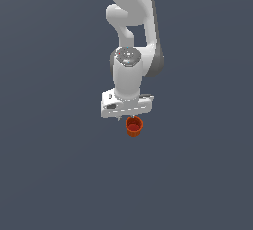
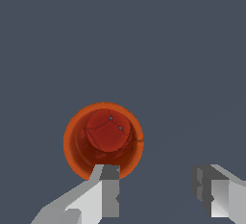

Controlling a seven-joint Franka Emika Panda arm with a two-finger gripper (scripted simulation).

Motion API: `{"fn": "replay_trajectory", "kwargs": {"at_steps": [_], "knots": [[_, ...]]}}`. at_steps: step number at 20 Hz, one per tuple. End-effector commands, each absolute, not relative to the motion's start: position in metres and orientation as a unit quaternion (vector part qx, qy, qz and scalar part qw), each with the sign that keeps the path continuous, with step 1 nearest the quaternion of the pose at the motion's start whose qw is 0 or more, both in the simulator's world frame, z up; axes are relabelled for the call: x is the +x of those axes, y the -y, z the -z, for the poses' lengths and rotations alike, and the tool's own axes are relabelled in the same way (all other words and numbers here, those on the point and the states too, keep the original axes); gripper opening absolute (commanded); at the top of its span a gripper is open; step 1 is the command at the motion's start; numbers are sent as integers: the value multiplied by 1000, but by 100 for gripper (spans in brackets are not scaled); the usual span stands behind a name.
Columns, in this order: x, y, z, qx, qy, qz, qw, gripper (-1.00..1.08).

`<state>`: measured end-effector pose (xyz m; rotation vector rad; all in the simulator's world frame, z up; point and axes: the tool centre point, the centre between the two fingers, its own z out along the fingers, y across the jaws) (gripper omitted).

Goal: Pick up the object and move it to a goal position.

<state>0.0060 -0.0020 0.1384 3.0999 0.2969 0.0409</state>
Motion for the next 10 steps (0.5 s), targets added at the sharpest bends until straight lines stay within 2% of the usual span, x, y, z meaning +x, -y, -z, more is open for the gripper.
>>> {"fn": "replay_trajectory", "kwargs": {"at_steps": [1, 10], "knots": [[7, 2, -129, 992, -126, -19, 17, 28], [9, 1, -106, 978, -204, -33, 23, 28]]}}
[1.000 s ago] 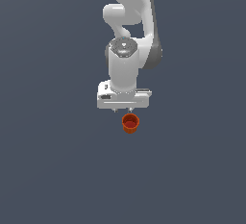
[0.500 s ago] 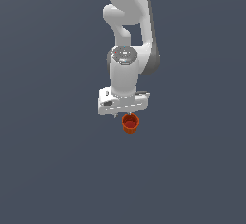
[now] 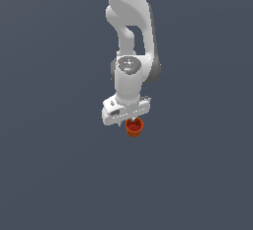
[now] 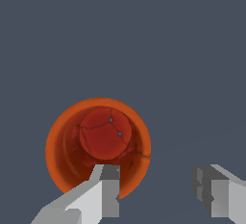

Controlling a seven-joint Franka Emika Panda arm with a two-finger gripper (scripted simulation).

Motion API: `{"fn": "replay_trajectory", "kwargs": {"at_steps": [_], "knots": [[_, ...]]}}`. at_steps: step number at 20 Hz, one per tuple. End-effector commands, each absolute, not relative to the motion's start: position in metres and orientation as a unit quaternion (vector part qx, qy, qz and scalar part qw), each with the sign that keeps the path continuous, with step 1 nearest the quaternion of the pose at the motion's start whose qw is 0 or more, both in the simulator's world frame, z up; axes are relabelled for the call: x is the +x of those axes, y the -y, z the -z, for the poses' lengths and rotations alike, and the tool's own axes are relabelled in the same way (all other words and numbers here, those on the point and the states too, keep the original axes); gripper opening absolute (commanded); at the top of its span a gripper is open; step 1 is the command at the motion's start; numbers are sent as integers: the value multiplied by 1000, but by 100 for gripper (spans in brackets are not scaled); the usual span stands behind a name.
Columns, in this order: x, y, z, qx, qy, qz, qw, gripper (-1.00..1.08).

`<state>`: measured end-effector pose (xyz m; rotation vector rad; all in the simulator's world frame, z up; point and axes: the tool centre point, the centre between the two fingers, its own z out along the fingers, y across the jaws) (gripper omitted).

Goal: Pick up the object and move it to a goal position.

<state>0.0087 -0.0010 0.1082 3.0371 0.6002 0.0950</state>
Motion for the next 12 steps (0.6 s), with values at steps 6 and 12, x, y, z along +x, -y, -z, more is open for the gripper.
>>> {"fn": "replay_trajectory", "kwargs": {"at_steps": [6, 12], "knots": [[9, 0, -101, 975, -219, -36, 24, 28], [10, 1, -93, 975, -217, -35, 24, 28]]}}
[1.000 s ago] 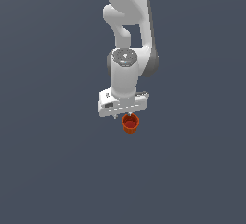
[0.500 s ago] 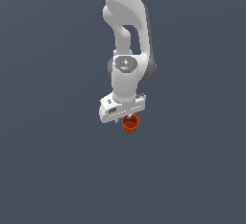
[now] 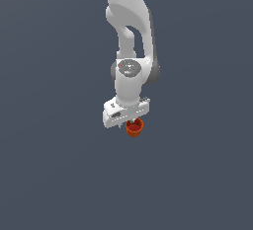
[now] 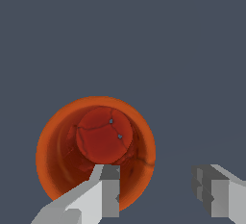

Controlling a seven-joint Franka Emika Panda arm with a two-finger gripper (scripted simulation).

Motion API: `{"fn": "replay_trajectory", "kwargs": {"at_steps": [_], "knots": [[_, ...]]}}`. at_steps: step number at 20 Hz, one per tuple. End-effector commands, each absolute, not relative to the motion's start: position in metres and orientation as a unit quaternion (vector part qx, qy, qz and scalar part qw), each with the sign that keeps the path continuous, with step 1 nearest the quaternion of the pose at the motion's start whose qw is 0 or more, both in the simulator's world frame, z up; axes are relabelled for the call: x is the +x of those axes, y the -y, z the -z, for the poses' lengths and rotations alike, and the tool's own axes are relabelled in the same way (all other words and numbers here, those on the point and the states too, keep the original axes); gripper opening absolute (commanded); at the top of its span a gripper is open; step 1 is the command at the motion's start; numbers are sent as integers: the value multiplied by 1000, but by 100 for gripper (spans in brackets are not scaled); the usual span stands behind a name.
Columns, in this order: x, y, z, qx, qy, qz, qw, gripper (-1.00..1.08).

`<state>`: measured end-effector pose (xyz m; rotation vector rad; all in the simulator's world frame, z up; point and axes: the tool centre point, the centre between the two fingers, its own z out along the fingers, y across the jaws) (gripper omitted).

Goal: Pick up the object and move it to a goal position.

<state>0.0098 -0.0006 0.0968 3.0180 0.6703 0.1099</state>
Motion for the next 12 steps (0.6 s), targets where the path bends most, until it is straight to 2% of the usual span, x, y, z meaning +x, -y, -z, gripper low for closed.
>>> {"fn": "replay_trajectory", "kwargs": {"at_steps": [1, 8, 9, 12], "knots": [[10, 1, -89, 975, -217, -35, 24, 28], [11, 1, -71, 975, -219, -36, 24, 28], [11, 1, -71, 975, -219, -36, 24, -100], [11, 1, -71, 975, -219, -36, 24, -100]]}}
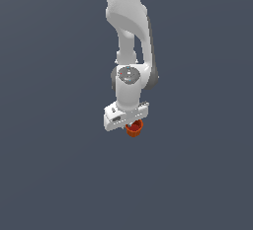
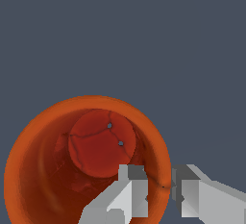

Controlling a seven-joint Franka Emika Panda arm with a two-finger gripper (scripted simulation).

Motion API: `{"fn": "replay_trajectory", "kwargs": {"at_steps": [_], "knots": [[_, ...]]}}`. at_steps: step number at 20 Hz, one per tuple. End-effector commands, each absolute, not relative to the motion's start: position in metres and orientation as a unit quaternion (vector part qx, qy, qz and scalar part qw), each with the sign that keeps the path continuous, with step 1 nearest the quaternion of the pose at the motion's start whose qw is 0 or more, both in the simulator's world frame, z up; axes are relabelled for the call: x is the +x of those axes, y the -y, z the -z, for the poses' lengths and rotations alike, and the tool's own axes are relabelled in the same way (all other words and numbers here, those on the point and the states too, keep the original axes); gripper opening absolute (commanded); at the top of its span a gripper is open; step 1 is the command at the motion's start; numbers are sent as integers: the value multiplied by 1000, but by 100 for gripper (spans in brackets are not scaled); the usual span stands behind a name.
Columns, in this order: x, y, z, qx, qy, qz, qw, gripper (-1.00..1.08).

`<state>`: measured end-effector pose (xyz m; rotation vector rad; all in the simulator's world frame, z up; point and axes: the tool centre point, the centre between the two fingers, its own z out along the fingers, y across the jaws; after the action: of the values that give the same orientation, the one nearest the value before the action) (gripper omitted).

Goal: Pick up the object and move it to a goal position.

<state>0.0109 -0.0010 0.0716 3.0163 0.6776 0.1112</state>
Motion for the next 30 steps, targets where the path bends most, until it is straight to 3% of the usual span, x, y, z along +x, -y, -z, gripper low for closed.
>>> {"fn": "replay_trajectory", "kwargs": {"at_steps": [1, 14, 30], "knots": [[11, 1, -71, 975, -219, -36, 24, -100], [18, -16, -82, 975, -219, -37, 24, -100], [70, -134, -156, 975, -219, -36, 24, -100]]}}
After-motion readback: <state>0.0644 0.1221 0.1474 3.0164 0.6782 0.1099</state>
